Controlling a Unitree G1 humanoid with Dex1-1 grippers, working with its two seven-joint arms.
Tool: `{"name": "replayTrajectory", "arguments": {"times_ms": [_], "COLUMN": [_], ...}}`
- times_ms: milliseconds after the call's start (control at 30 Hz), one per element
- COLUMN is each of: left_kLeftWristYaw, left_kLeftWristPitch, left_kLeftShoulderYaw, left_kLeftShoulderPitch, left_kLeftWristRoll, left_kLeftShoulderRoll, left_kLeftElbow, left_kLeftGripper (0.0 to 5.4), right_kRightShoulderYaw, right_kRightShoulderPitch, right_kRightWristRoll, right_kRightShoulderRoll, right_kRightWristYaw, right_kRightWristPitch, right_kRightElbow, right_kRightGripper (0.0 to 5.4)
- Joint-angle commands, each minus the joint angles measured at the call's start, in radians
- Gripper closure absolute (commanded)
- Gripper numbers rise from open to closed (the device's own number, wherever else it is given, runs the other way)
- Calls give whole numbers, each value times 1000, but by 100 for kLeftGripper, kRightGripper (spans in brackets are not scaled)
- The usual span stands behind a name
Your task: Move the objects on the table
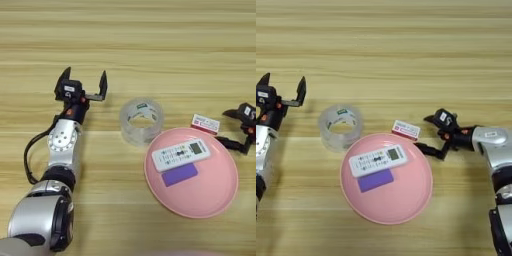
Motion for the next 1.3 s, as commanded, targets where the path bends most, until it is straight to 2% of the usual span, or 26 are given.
{"name": "replayTrajectory", "arguments": {"times_ms": [33, 433, 867, 1033, 1300], "left_kLeftWristYaw": [-5, 0, -4, -4, -2], "left_kLeftWristPitch": [11, 8, 10, 8, 8], "left_kLeftShoulderYaw": [-1, -1, -1, -2, -3], "left_kLeftShoulderPitch": [-5, -5, -7, -3, -1], "left_kLeftWristRoll": [-8, -7, -8, -8, -7], "left_kLeftShoulderRoll": [4, 0, 2, 0, -1], "left_kLeftElbow": [1, 1, 1, -3, -9], "left_kLeftGripper": [0, 0, 0, 0, 0], "right_kRightShoulderYaw": [12, 26, 24, 37, 48], "right_kRightShoulderPitch": [-19, -49, -55, -53, -36], "right_kRightWristRoll": [-21, -34, -31, -38, -33], "right_kRightShoulderRoll": [21, 64, 62, 60, 54], "right_kRightWristYaw": [-8, -18, -18, -1, 38], "right_kRightWristPitch": [-1, -1, 4, 56, 91], "right_kRightElbow": [34, 85, 92, 94, 71], "right_kRightGripper": [6, 117, 256, 320, 331]}}
